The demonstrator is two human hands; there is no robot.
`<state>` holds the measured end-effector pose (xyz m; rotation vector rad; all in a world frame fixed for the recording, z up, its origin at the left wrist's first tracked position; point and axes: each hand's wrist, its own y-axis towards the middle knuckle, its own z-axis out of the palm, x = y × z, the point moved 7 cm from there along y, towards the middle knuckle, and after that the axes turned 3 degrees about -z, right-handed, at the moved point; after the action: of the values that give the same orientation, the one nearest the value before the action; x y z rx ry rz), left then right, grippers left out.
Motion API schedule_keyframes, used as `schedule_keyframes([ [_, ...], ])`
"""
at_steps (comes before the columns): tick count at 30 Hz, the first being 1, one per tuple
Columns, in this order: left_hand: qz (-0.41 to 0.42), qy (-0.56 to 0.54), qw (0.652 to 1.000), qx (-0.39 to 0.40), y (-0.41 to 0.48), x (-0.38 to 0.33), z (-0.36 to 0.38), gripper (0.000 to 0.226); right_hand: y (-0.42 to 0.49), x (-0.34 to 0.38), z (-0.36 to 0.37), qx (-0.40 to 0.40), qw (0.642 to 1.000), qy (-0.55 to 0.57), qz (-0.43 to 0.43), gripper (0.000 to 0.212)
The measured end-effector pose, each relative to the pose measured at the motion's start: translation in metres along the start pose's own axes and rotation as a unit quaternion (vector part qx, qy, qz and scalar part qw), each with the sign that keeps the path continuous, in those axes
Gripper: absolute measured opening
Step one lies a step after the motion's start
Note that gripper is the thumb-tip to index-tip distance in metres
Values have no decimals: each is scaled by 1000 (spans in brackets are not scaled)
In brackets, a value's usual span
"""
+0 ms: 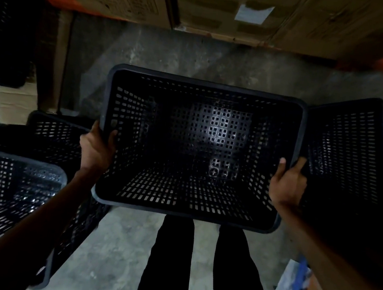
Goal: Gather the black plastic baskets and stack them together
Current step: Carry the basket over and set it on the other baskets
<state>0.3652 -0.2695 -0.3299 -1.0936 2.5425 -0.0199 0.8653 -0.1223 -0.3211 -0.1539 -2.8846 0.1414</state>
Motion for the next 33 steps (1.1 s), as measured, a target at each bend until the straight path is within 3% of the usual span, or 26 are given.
schedule_keyframes([
  [7, -29, 5, 999, 31, -11, -11, -6, 59, -4, -3, -2, 32, 997, 71, -24, 66],
  [12, 132, 62, 988, 59, -40, -20, -11, 87, -25, 11, -5, 40, 984, -19, -172, 71],
  [14, 169, 100, 979, 59, -47, -18, -5, 85, -28, 13, 2, 50, 980, -53, -187, 71],
  [21, 174, 96, 979, 42, -39, -2, 9, 78, -21, 1, 20, 46, 977, -55, -201, 68],
  [25, 186, 118, 974, 52, -41, -15, 3, 86, -21, 12, 12, 70, 975, -72, -198, 71],
  [29, 137, 122, 977, 106, -46, -30, -11, 94, -26, 24, -12, 155, 969, -11, -192, 83],
  [33, 48, 73, 987, 131, -60, -78, -53, 66, -30, 12, -86, 186, 973, 39, -128, 76],
])
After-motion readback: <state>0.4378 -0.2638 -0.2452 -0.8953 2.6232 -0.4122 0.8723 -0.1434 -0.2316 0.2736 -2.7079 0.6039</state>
